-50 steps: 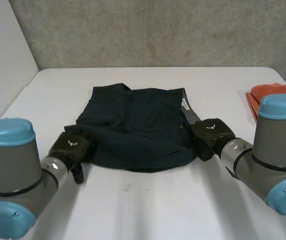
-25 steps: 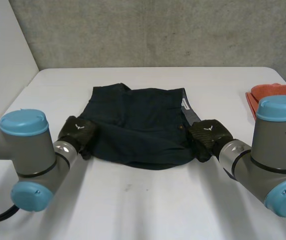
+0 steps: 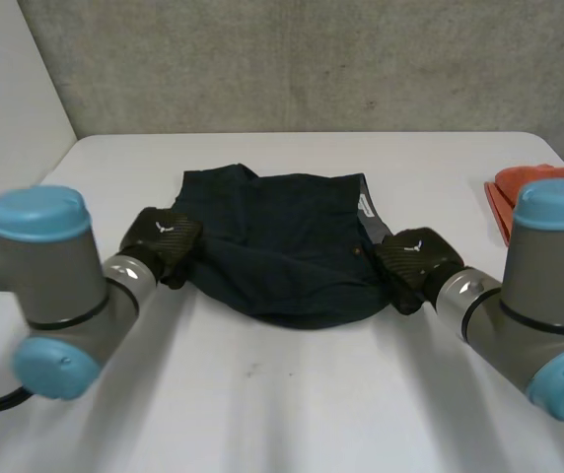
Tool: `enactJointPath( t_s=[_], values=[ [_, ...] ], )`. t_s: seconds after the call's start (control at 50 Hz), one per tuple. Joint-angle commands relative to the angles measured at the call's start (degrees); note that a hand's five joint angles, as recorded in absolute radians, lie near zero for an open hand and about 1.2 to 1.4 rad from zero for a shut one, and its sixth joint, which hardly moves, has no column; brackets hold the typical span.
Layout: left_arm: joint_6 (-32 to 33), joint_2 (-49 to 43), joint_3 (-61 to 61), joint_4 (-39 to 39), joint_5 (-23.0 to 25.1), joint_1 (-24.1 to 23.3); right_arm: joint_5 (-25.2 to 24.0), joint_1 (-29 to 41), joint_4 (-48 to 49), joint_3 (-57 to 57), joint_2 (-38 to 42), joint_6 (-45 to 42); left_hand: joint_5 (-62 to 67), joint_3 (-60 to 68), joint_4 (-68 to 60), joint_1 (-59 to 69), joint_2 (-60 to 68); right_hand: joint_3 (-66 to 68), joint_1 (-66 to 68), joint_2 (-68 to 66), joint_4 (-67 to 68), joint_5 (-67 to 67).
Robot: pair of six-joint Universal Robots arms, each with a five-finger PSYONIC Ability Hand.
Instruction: Fold the laundry.
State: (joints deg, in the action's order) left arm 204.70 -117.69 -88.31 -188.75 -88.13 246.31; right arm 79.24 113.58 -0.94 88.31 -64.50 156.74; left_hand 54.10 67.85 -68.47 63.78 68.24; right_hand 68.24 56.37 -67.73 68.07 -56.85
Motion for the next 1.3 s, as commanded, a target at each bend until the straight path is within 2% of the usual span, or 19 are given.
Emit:
enactJointPath(
  t_s=[0.02,0.12,0.16,0.28,0.44,0.48,0.5,0.52,0.58,0.6,0.74,0.82,0.94,1.04,1.1,1.2,1.3],
  values=[
    [-0.1,16.3,-4.0,16.6,0.3,-1.9,0.4,-0.1,-8.4,-3.8,-8.3,-11.9,15.9,12.2,-11.5,16.2,11.8,11.8,23.6,-12.3,11.9,-13.1],
    [0.0,27.0,-2.8,26.7,1.4,-2.2,0.2,-0.2,-15.2,-9.9,-17.5,-14.9,15.9,12.2,-11.5,16.2,11.8,11.8,23.6,-12.3,11.9,-13.1],
    [0.0,29.6,-2.0,28.0,2.1,-2.1,0.1,-0.3,-15.8,-11.5,-19.9,-14.8,15.9,12.2,-11.5,16.2,11.8,11.8,23.6,-12.3,11.9,-13.1],
    [-0.4,37.4,1.9,28.4,4.4,-0.8,0.4,-1.3,-17.2,-16.2,-25.2,-14.9,15.9,12.2,-11.5,16.2,11.8,11.8,23.6,-12.3,11.9,-13.1],
    [-0.7,36.1,-1.8,27.8,4.7,3.1,-1.9,-2.7,-22.5,-15.5,-23.6,-14.7,15.9,12.2,-11.5,16.2,11.8,11.8,23.6,-12.3,11.9,-13.1],
    [-0.8,33.3,-3.6,27.0,4.7,2.9,-2.2,-3.0,-22.8,-14.8,-21.6,-14.5,15.9,12.2,-11.5,16.2,11.8,-5.4,6.5,4.9,-5.2,4.0],
    [-0.9,30.3,-4.2,25.9,4.5,1.9,-2.7,-3.0,-22.4,-13.7,-19.5,-13.7,15.9,12.2,-11.5,16.2,11.8,-20.2,-8.3,19.7,-20.0,18.8],
    [-0.9,29.0,-4.6,25.1,4.5,1.7,-2.9,-2.9,-22.2,-13.1,-18.8,-13.1,15.9,12.2,-11.5,16.2,11.8,-25.8,-13.9,25.3,-25.6,24.4],
    [-1.1,24.6,-4.4,23.1,4.3,0.5,-2.9,-2.8,-19.7,-9.3,-17.0,-7.5,15.9,12.2,-11.5,16.2,11.8,-43.1,-31.2,42.6,-42.9,41.7],
    [-1.2,23.8,-4.1,22.6,4.2,0.3,-2.9,-2.8,-18.8,-8.2,-16.8,-5.6,15.9,12.2,-11.5,16.2,11.8,-44.7,-32.8,44.2,-44.5,43.3],
    [-7.2,21.5,0.8,20.0,4.0,-0.3,-3.3,-4.9,-4.9,7.8,-16.7,14.3,15.9,12.2,-11.5,16.2,11.8,-49.6,-37.7,49.1,-49.4,48.2],
    [-9.3,22.1,3.3,19.8,4.2,-0.2,-3.6,-4.6,1.4,15.9,-16.7,20.5,15.9,12.2,-11.5,16.2,11.8,-48.9,-37.0,48.4,-48.7,47.5],
    [-9.6,22.4,5.3,19.7,4.0,-0.4,-4.4,-2.8,9.4,20.8,-13.9,19.7,15.9,12.2,-11.5,16.2,11.8,-44.9,-33.0,44.4,-44.7,43.5],
    [-11.5,22.8,7.0,19.7,3.9,-0.8,-3.6,4.6,12.9,20.2,-9.4,19.4,15.9,12.2,-11.5,16.2,11.8,-43.4,-31.5,42.8,-43.2,42.0],
    [-14.8,23.2,8.3,19.6,4.0,-1.0,-2.8,5.8,13.7,19.6,-8.5,20.1,15.9,12.2,-11.5,16.2,11.8,-43.5,-31.7,43.0,-43.4,42.1],
    [-17.6,23.4,10.0,19.1,4.1,-1.0,0.6,6.9,16.8,19.0,-6.3,25.7,15.9,12.2,-11.5,16.2,11.8,-44.5,-32.7,44.0,-44.4,43.1],
    [-18.0,22.9,11.5,19.0,4.0,-1.2,1.0,7.8,18.0,18.5,-4.8,31.2,15.9,12.2,-11.5,16.2,11.8,-44.9,-33.0,44.4,-44.7,43.5]
  ],
)
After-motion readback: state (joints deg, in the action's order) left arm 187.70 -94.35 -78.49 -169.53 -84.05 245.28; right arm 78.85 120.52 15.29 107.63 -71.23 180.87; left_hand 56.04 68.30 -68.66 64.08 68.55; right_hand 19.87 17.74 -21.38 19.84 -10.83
